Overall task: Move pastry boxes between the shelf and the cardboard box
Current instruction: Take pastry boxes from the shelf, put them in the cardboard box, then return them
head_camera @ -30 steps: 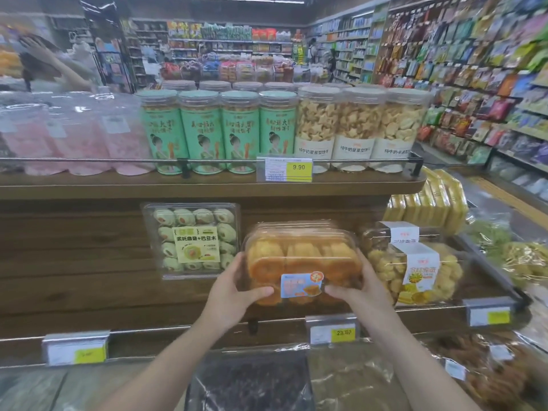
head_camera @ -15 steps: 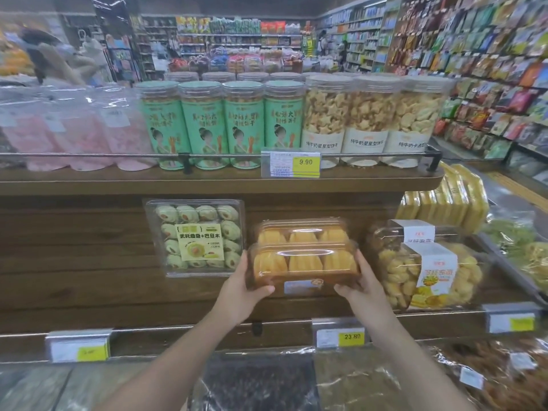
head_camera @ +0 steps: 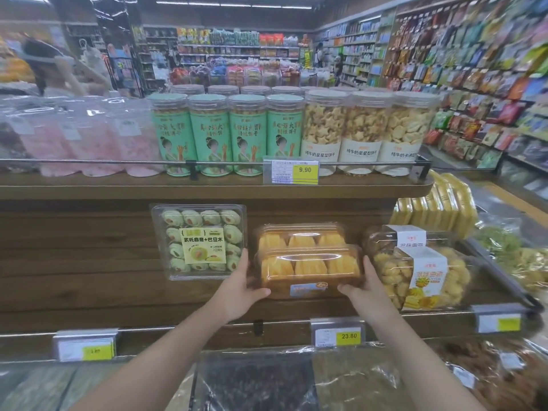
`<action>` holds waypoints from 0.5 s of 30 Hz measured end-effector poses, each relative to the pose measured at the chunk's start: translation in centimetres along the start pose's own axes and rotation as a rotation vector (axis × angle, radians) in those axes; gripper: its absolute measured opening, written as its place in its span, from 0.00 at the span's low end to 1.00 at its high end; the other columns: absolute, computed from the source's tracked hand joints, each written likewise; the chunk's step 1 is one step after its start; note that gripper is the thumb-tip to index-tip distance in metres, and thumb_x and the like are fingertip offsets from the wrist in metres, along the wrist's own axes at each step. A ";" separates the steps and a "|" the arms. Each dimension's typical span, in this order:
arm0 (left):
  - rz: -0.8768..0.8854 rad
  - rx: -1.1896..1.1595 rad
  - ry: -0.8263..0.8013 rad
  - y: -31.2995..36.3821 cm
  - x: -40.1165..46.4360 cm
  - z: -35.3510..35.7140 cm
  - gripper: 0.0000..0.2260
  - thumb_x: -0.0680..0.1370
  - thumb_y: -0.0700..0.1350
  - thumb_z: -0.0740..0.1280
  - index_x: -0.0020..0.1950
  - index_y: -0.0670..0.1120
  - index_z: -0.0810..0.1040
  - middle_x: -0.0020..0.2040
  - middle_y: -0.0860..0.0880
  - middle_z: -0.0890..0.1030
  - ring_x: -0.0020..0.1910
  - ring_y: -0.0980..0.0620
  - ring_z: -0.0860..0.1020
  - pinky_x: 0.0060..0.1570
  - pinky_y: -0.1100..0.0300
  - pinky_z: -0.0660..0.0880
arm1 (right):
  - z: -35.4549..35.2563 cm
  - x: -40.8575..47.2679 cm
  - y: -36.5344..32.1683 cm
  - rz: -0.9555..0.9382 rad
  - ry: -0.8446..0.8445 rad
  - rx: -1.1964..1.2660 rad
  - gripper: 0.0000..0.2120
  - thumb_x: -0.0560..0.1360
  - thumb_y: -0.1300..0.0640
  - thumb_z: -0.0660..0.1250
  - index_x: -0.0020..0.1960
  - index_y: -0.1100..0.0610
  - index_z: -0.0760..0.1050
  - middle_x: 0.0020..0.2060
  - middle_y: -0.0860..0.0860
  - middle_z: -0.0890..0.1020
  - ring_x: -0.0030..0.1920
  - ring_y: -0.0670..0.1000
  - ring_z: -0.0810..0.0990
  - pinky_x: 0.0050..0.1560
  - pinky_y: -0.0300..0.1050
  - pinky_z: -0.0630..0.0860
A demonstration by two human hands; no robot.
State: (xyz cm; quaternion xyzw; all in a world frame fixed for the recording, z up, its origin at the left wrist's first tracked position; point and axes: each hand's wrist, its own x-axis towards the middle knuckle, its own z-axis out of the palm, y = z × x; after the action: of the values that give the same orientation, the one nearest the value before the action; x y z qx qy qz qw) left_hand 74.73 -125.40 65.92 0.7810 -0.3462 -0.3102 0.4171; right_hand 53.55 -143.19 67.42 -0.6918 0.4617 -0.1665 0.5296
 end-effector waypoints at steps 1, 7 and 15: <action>0.008 0.027 0.007 0.3 -0.4 -0.4 0.52 0.77 0.39 0.75 0.84 0.51 0.36 0.81 0.52 0.62 0.76 0.50 0.69 0.75 0.49 0.69 | -0.1 -0.4 -0.2 -0.018 0.004 -0.032 0.44 0.78 0.58 0.70 0.83 0.46 0.45 0.76 0.49 0.67 0.75 0.55 0.66 0.74 0.56 0.64; 0.119 0.422 0.111 2.5 -5.0 -4.1 0.36 0.80 0.47 0.72 0.83 0.51 0.56 0.75 0.47 0.72 0.73 0.48 0.72 0.73 0.51 0.70 | -1.2 -4.2 -3.7 -0.278 0.130 -0.456 0.29 0.75 0.55 0.72 0.74 0.50 0.68 0.66 0.51 0.76 0.64 0.54 0.76 0.63 0.49 0.74; 0.105 0.743 0.075 4.6 -11.7 -8.3 0.29 0.79 0.53 0.70 0.78 0.48 0.67 0.70 0.46 0.78 0.68 0.45 0.77 0.68 0.53 0.74 | -0.4 -12.0 -9.1 -0.327 0.030 -0.996 0.16 0.74 0.42 0.67 0.59 0.47 0.77 0.51 0.47 0.82 0.48 0.52 0.79 0.46 0.48 0.78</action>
State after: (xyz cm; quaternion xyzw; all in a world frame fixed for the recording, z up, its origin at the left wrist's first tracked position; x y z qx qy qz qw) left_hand 73.21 -114.35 76.02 0.8712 -0.4589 -0.1128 0.1331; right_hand 51.28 -133.54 78.74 -0.9204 0.3784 -0.0173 0.0969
